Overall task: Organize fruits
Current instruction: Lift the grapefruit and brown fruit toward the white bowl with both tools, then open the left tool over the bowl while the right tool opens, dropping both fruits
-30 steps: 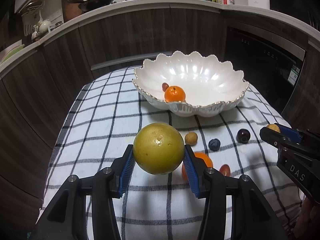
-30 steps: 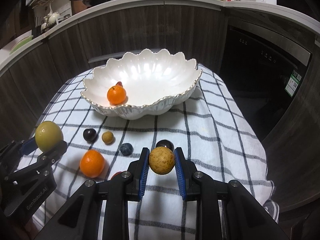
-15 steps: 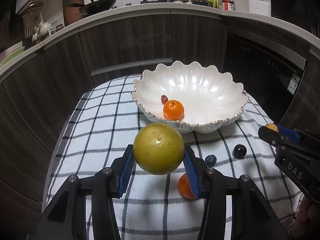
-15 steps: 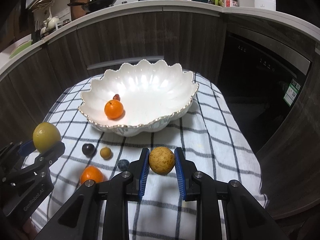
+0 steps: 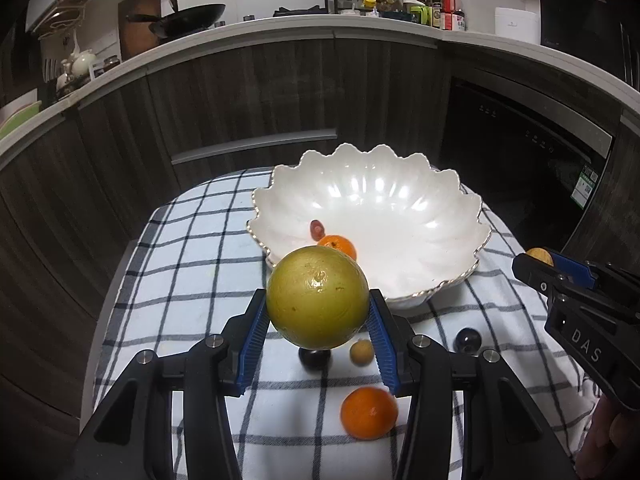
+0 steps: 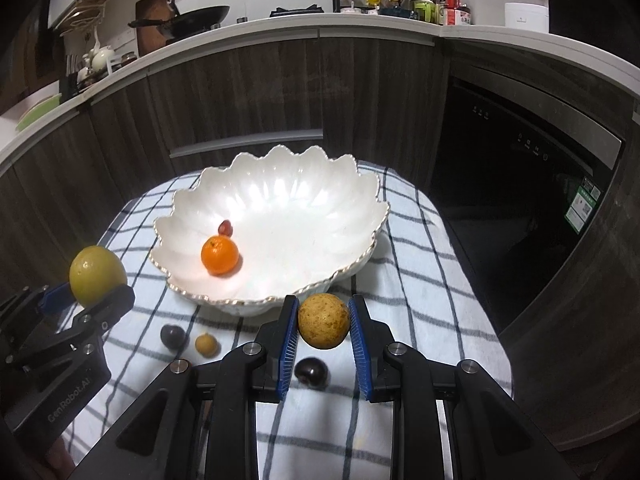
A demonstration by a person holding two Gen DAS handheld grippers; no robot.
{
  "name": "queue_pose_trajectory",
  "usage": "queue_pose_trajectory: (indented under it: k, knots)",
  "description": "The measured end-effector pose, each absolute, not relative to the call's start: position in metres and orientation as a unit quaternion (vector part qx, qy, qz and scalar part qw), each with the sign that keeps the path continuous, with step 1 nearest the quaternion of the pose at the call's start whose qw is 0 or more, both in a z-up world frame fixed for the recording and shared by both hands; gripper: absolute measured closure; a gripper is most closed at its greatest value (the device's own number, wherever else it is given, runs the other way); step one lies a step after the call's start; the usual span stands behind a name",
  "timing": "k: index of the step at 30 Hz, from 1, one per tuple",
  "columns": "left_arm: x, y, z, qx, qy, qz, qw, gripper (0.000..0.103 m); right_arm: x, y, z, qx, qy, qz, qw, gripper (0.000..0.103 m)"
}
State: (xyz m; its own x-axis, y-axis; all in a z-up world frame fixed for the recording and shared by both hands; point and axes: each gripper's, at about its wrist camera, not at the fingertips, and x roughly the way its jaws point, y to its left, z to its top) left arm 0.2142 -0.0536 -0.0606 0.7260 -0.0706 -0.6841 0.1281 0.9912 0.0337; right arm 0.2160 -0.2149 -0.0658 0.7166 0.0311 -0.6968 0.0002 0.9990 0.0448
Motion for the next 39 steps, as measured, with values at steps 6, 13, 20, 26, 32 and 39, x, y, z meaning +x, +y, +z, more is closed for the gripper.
queue_pose_trajectory:
  k: [6,13,20,26,32,39]
  knots:
    - [0.227,-0.062,-0.058,0.042,0.366,-0.065,0.927,0.055,0.229,-0.224,-0.059,0.026,0.369,0.004,0.929,0.076]
    - [0.244,-0.068,-0.063,0.035,0.382,-0.074,0.921,0.055,0.247,-0.227,-0.057,0.025,0.365,0.007,0.93,0.076]
    - [0.261,-0.072,-0.067,0.033,0.392,-0.076,0.916,0.055,0.268,-0.228,-0.055,0.022,0.364,0.01,0.931,0.076]
    - [0.273,-0.078,-0.069,0.032,0.397,-0.082,0.914,0.055,0.285,-0.228,-0.058,0.021,0.37,0.009,0.929,0.076]
    - [0.284,-0.083,-0.074,0.03,0.402,-0.082,0.912,0.055,0.298,-0.229,-0.062,0.016,0.374,0.007,0.927,0.076]
    - [0.296,-0.09,-0.08,0.027,0.41,-0.082,0.908,0.055,0.315,-0.234,-0.066,0.014,0.38,0.009,0.925,0.076]
